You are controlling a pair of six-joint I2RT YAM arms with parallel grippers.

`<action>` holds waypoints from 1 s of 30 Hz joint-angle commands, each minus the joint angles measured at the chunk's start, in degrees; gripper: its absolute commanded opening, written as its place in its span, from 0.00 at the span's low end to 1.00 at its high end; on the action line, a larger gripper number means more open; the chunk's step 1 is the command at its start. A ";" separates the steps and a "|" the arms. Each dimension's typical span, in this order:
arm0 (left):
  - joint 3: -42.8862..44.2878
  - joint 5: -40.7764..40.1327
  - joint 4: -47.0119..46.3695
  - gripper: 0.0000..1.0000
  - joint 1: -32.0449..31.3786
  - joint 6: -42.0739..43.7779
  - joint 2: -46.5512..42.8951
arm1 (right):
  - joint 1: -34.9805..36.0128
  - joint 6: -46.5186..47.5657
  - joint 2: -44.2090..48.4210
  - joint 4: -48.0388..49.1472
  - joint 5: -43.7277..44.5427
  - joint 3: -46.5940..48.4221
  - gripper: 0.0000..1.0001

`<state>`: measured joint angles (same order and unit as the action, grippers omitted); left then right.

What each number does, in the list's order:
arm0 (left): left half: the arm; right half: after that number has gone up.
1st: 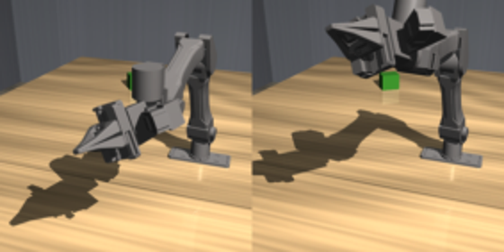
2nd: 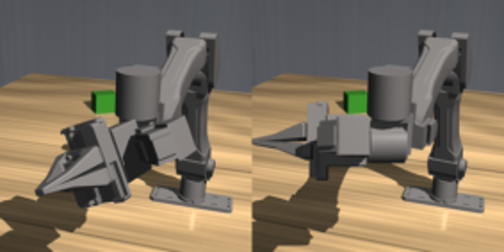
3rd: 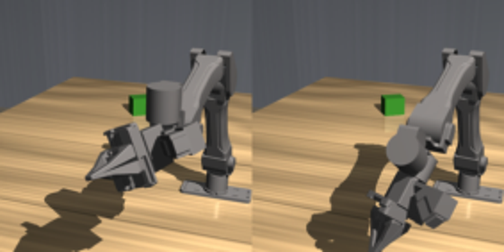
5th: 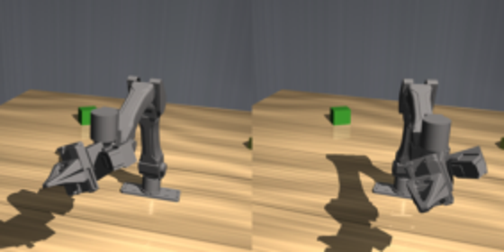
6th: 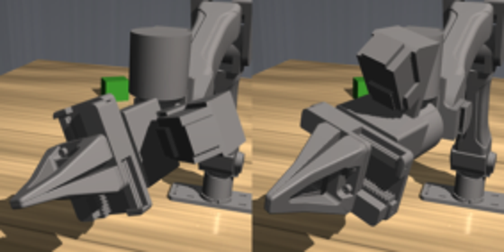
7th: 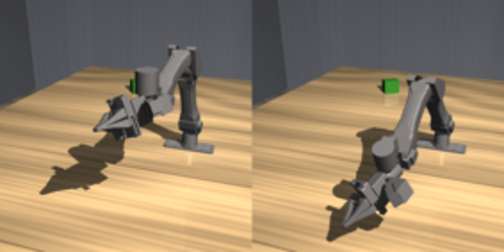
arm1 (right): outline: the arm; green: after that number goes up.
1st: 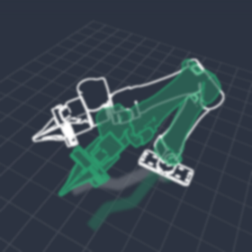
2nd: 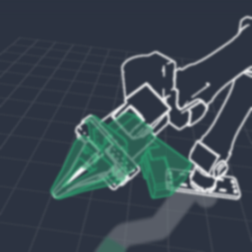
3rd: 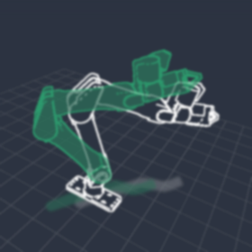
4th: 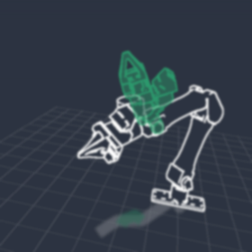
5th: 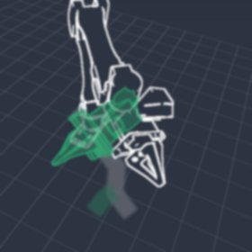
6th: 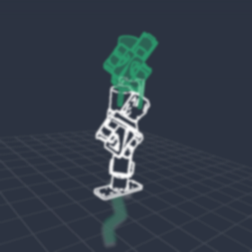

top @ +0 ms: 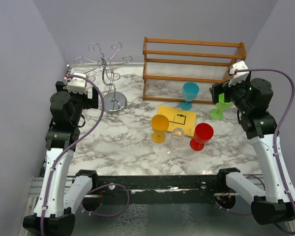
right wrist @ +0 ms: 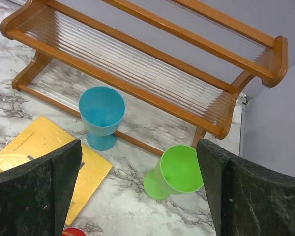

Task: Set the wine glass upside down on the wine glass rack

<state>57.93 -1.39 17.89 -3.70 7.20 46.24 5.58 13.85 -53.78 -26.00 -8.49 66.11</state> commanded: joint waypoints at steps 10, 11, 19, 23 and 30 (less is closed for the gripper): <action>0.65 1.30 -3.34 0.99 0.65 -1.77 0.69 | 0.60 -0.04 -0.78 2.99 -1.71 -0.49 1.00; 0.83 1.24 -3.23 0.99 0.62 -1.92 0.67 | 0.59 -0.11 -0.73 2.98 -1.62 -0.44 1.00; 5.70 -0.16 -2.12 0.99 0.91 -3.74 1.94 | 0.65 4.42 -2.28 2.40 -8.55 1.92 1.00; 8.30 0.67 -3.15 0.99 0.91 -4.36 3.88 | 0.65 5.83 -4.73 2.38 -13.32 4.60 1.00; 15.33 5.39 -3.85 0.99 0.89 -4.96 10.40 | 0.61 7.11 -5.86 5.63 -17.48 5.48 1.00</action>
<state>69.04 0.23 15.90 -3.07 3.46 53.69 5.96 18.87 -59.79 -24.49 -20.10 70.06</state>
